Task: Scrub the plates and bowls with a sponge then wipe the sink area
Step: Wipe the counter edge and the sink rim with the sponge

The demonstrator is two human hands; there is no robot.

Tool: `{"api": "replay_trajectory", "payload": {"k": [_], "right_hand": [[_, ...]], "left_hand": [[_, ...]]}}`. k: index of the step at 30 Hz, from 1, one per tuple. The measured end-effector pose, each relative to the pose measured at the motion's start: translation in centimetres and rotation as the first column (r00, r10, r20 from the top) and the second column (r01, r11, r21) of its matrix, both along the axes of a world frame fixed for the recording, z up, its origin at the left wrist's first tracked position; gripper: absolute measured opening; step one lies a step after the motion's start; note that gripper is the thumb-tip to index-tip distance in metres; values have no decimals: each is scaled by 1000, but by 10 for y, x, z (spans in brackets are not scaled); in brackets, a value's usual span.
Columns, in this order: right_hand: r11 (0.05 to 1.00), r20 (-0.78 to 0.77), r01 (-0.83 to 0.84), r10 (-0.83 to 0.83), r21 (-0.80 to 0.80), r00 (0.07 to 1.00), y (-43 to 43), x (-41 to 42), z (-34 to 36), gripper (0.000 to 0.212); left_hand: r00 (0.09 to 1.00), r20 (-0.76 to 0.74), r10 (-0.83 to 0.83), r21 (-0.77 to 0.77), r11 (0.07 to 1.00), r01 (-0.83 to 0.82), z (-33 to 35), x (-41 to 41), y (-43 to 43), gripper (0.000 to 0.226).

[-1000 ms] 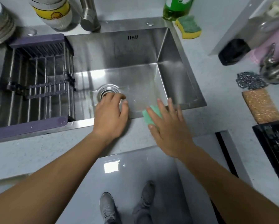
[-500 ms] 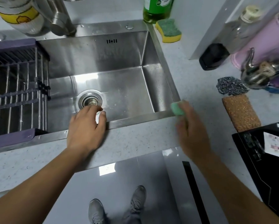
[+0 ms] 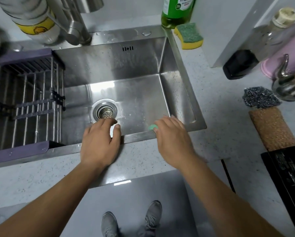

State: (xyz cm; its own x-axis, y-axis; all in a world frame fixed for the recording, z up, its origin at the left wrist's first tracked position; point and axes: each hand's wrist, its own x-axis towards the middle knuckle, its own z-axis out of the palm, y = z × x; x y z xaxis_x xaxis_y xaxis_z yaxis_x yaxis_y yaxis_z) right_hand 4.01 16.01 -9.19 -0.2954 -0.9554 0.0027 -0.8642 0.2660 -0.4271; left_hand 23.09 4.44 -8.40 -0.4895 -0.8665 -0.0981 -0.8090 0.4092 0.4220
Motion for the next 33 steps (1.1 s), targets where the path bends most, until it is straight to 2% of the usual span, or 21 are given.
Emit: {"api": "replay_trajectory", "payload": {"k": [2,3,4,5,6,8,9,10,12,16,19,21,23,29,33], "right_hand": [[999,152,30,-25,-31,988,-16,3,13,23],[996,282,87,-79,-15,956,-26,2,22,23],[985,441,171,-154,1,884,-39,0,31,24],[960,620,280,-232,21,749,-53,-3,40,24],[921,780,385,-286,64,556,-66,-10,46,25],[873,945,446,-291,197,151,-92,-25,52,20],[869,960,434,-277,236,33,-101,-34,53,17],[873,964,418,-266,252,-26,-110,-40,54,13],[891,965,383,-262,244,-6,-125,-46,56,13],[929,924,312,-282,197,257,-149,-42,63,7],[948,850,254,-289,191,441,-162,-37,68,22],[952,802,221,-299,213,518,-168,-32,69,29],[948,779,221,-314,229,542,-170,-28,69,35],[929,780,293,-353,226,516,-166,-20,62,43],[925,736,307,-367,224,569,-160,-23,60,41]], "left_hand": [[1000,1,3,-4,1000,-3,1,1,0,45],[1000,2,3,-6,1000,-3,0,1,-1,44],[1000,3,7,-6,1000,-7,0,1,-2,43],[1000,5,13,-6,1000,-13,0,2,-2,43],[1000,7,13,-7,1000,-13,-1,2,-2,42],[1000,7,19,-7,1000,-19,-1,3,-2,38],[1000,6,17,-7,1000,-17,-1,2,-2,37],[1000,7,15,-7,1000,-15,-1,2,-1,36],[1000,12,13,-5,1000,-13,0,3,-2,38],[1000,29,4,-4,1000,-4,0,3,-3,47],[999,38,6,-2,1000,-6,0,2,-3,48],[999,39,6,-1,1000,-6,-1,3,-4,49],[999,41,5,-3,1000,-5,-2,3,-5,50],[999,48,-5,8,1000,5,-2,4,-5,53],[999,44,-5,15,1000,5,-1,3,-5,52]]}}
